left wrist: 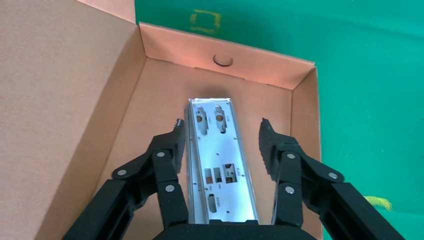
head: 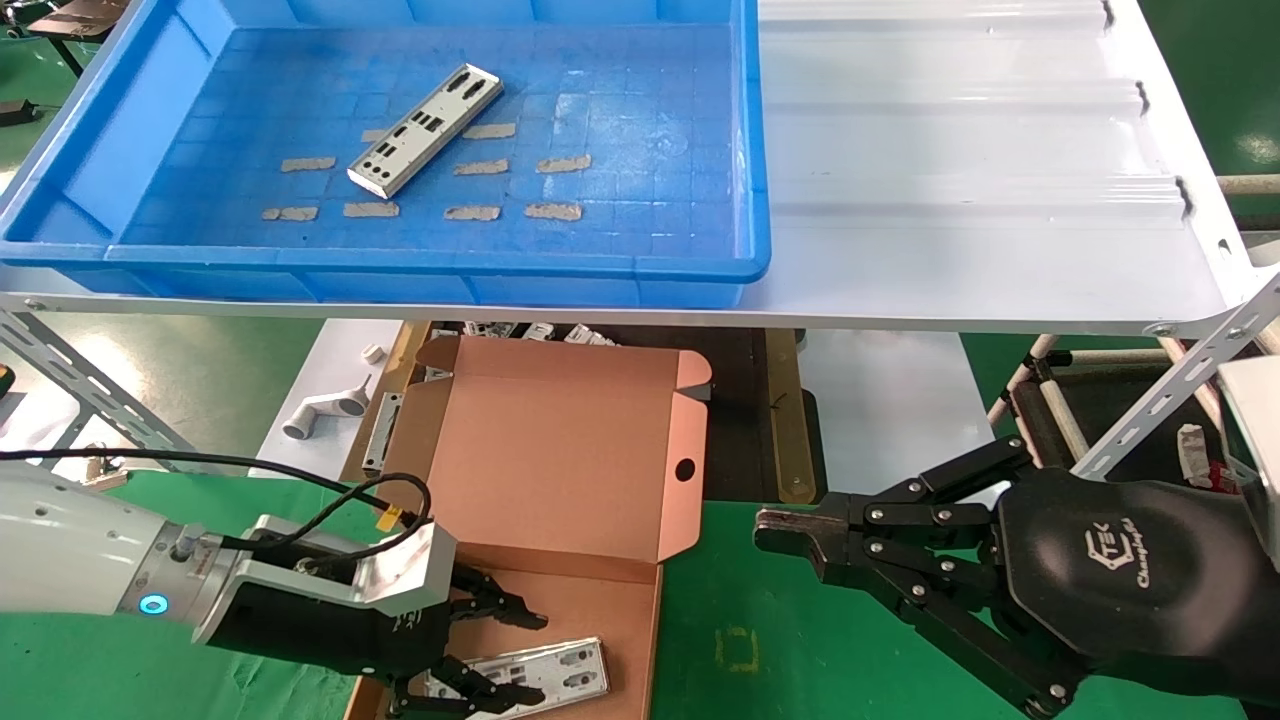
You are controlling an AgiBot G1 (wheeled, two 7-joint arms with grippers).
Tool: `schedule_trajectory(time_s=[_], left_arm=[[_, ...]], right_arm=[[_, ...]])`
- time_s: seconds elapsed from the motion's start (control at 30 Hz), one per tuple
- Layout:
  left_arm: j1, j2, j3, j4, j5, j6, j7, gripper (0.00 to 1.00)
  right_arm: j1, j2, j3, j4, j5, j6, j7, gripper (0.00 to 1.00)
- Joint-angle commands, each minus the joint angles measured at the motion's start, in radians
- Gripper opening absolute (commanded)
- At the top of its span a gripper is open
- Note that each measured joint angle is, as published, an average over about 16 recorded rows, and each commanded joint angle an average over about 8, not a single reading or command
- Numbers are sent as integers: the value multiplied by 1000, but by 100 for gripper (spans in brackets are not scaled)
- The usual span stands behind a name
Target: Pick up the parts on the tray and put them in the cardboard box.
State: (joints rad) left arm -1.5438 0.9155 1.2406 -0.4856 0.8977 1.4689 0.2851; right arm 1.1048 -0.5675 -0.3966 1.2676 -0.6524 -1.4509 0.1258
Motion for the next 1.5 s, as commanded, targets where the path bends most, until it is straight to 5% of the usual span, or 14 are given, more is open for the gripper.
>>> schedule_trajectory(time_s=[0.03,0.33,0.6,1.5], left_arm=[[-3,6,1,15,2,3,7,100],[-20,-15,-31,23,-64,83,17,100],[-30,-79,-52,-60,-163,113,-39,100],[164,-174,-410,-357,-176,84,-217,100]], right_arm=[[0,0,0,0,0,0,0,0],[0,0,0,0,0,0,0,5],[0,0,0,0,0,0,0,100],[0,0,0,0,0,0,0,100]])
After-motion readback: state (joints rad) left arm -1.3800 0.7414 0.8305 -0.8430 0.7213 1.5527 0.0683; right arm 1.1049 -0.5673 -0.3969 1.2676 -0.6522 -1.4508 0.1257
